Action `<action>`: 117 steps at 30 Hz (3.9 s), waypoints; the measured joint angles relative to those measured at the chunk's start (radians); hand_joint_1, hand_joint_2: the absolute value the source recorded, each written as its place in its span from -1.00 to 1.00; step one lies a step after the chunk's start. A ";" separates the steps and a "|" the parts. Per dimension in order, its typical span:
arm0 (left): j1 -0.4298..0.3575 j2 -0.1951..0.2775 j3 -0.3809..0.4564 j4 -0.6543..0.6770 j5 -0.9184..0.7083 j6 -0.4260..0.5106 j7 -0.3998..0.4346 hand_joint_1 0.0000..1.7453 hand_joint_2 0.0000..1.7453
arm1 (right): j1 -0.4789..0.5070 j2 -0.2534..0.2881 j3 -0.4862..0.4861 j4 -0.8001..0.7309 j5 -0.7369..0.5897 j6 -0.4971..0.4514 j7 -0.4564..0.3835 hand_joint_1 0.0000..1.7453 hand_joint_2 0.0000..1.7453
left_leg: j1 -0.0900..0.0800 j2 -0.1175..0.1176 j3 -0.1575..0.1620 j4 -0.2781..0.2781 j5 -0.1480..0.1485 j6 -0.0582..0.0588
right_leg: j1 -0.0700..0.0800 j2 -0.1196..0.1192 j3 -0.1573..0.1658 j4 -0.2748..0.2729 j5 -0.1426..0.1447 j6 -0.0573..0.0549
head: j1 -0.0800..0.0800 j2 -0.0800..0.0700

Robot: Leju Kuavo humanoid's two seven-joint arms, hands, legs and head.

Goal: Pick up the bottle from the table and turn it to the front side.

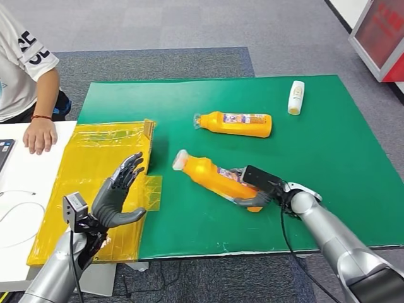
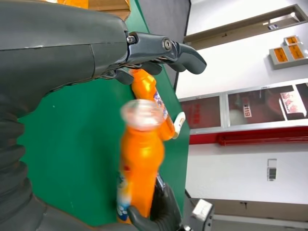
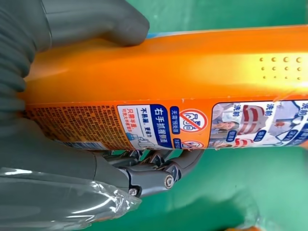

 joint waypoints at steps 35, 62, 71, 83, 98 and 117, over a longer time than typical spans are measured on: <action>-0.071 0.067 0.063 0.186 0.197 -0.320 0.034 -1.00 1.00 | 0.281 0.139 -0.087 -0.577 0.044 -0.141 -0.021 1.00 1.00 | 0.000 0.000 -0.010 0.000 0.000 0.000 | 0.000 0.000 -0.009 0.001 -0.001 0.000 | 0.000 0.000; -0.278 0.099 -0.160 0.187 0.277 -0.407 0.039 -1.00 1.00 | 0.180 0.222 0.046 -0.494 0.084 -0.259 0.030 1.00 1.00 | 0.000 0.000 -0.011 0.000 0.000 0.000 | 0.000 0.000 -0.009 0.001 -0.001 0.000 | 0.000 0.000; -0.278 0.101 -0.173 0.186 0.289 -0.393 0.039 -1.00 1.00 | 0.182 0.231 0.056 -0.494 0.112 -0.295 0.039 1.00 1.00 | 0.000 0.000 -0.011 0.000 0.000 0.000 | 0.000 0.000 -0.010 0.001 -0.001 0.000 | 0.000 0.000; -0.253 0.110 -0.171 0.171 0.305 -0.373 0.047 1.00 1.00 | 0.230 0.239 0.074 -0.556 0.232 -0.412 0.071 1.00 1.00 | 0.000 0.000 -0.011 0.000 0.000 0.000 | 0.000 0.000 -0.010 0.001 -0.001 0.000 | 0.000 0.000; -0.238 0.107 -0.135 0.171 0.290 -0.381 0.008 1.00 1.00 | 0.248 0.240 0.080 -0.582 0.169 -0.355 0.070 1.00 1.00 | 0.000 0.000 -0.011 0.000 0.000 0.000 | 0.000 0.000 -0.010 0.001 -0.001 0.000 | 0.000 0.000; -0.195 0.111 -0.104 0.168 0.235 -0.346 -0.004 1.00 1.00 | 0.248 0.245 0.082 -0.584 0.093 -0.310 0.058 -1.00 1.00 | 0.000 0.000 -0.011 0.000 0.000 0.000 | 0.000 0.000 -0.010 0.001 -0.001 0.000 | 0.000 0.000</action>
